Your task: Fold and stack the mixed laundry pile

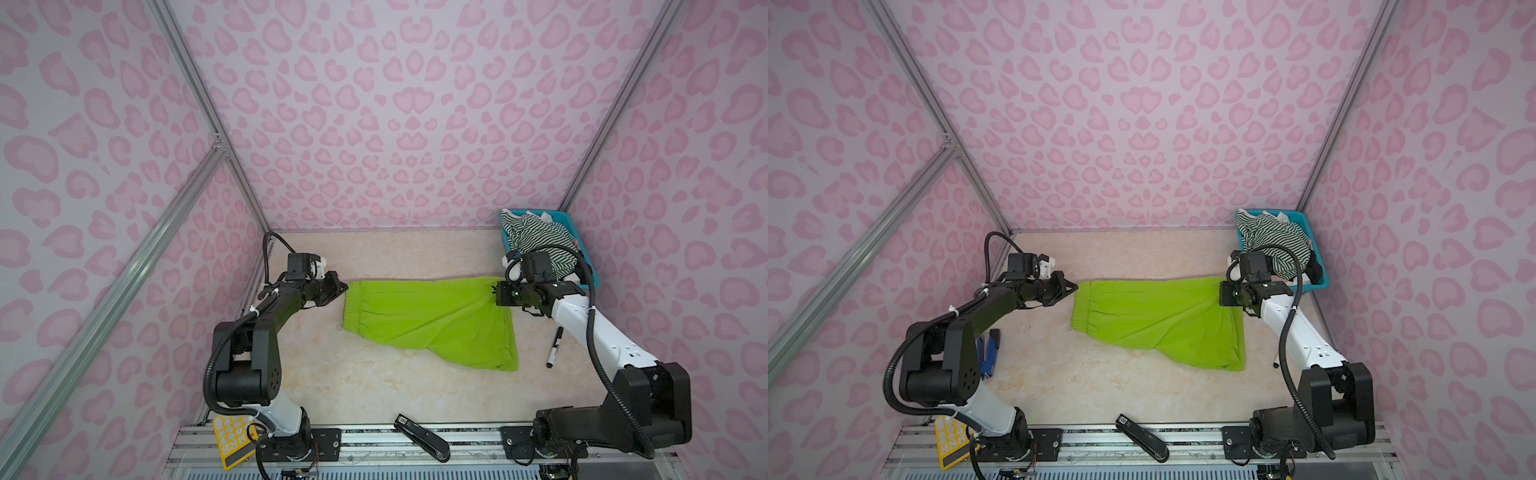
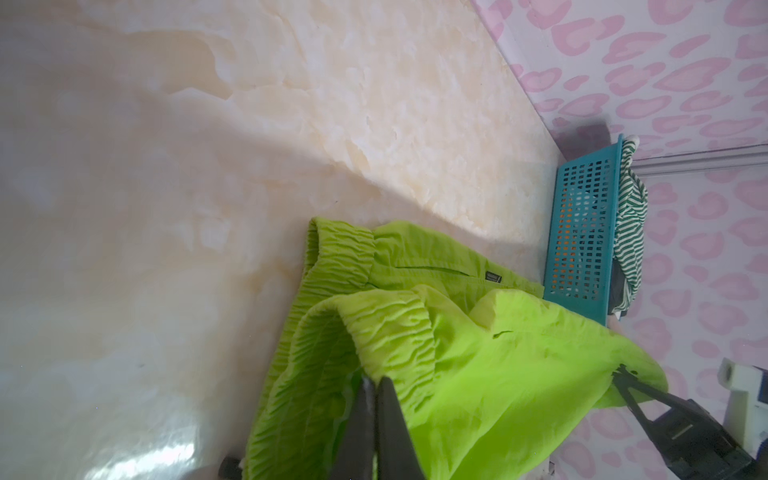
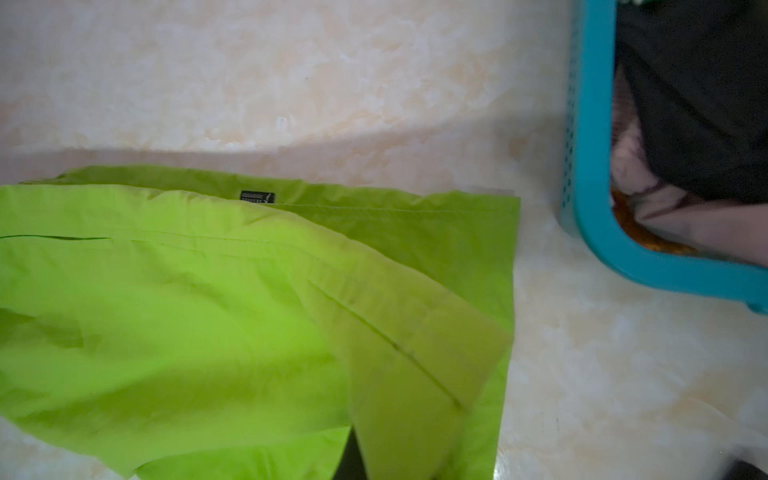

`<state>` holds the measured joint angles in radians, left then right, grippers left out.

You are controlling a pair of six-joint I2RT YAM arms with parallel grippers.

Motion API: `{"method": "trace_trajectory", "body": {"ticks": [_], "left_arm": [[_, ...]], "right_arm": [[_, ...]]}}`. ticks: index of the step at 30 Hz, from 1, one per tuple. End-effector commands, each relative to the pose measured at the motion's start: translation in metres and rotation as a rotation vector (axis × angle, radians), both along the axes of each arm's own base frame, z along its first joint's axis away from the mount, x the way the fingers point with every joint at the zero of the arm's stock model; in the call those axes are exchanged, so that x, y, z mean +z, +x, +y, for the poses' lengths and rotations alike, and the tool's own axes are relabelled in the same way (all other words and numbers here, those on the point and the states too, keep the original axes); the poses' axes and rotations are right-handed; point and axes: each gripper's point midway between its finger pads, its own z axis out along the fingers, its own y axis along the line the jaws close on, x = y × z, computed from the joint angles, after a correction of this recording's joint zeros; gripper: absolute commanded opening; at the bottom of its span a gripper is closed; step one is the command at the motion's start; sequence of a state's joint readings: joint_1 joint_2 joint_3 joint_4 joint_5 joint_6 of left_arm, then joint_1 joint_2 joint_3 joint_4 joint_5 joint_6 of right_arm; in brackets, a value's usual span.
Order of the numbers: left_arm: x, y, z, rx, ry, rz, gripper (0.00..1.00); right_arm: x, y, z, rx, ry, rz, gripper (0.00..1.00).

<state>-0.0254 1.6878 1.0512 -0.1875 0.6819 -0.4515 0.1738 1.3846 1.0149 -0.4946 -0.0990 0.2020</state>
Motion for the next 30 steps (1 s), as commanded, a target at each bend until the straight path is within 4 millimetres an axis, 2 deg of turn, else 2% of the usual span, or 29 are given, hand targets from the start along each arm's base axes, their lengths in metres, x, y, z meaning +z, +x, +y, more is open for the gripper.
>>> {"method": "trace_trajectory", "body": {"ticks": [1,5,8,10,13,16,20,26,30], "left_arm": [[0.007,0.020,-0.021,-0.081,-0.039,-0.057,0.07],[-0.002,0.030,-0.040,-0.134,-0.010,-0.052,0.08],[-0.010,0.034,-0.046,-0.143,0.021,-0.036,0.16],[-0.015,0.036,-0.043,-0.120,0.051,-0.025,0.25],[-0.018,0.036,-0.028,-0.055,0.118,-0.024,0.31],[-0.013,0.033,-0.018,-0.019,0.140,-0.029,0.34],[-0.011,0.027,-0.001,0.023,0.200,-0.007,0.43],[-0.018,0.012,0.030,0.138,0.235,0.044,0.44],[-0.026,-0.003,0.040,0.154,0.235,0.063,0.45]], "right_arm": [[-0.027,-0.008,-0.024,-0.119,-0.093,0.095,0.00],[-0.059,-0.018,-0.045,-0.216,-0.192,0.206,0.00],[-0.078,-0.022,-0.057,-0.263,-0.259,0.266,0.00],[-0.090,-0.024,-0.062,-0.273,-0.308,0.314,0.00],[-0.103,-0.025,-0.062,-0.259,-0.331,0.358,0.00],[-0.110,-0.022,-0.053,-0.225,-0.328,0.377,0.00],[-0.116,-0.009,-0.026,-0.137,-0.332,0.383,0.00],[-0.123,0.019,0.043,0.064,-0.336,0.365,0.00],[-0.112,0.030,0.080,0.147,-0.363,0.305,0.00]]}}
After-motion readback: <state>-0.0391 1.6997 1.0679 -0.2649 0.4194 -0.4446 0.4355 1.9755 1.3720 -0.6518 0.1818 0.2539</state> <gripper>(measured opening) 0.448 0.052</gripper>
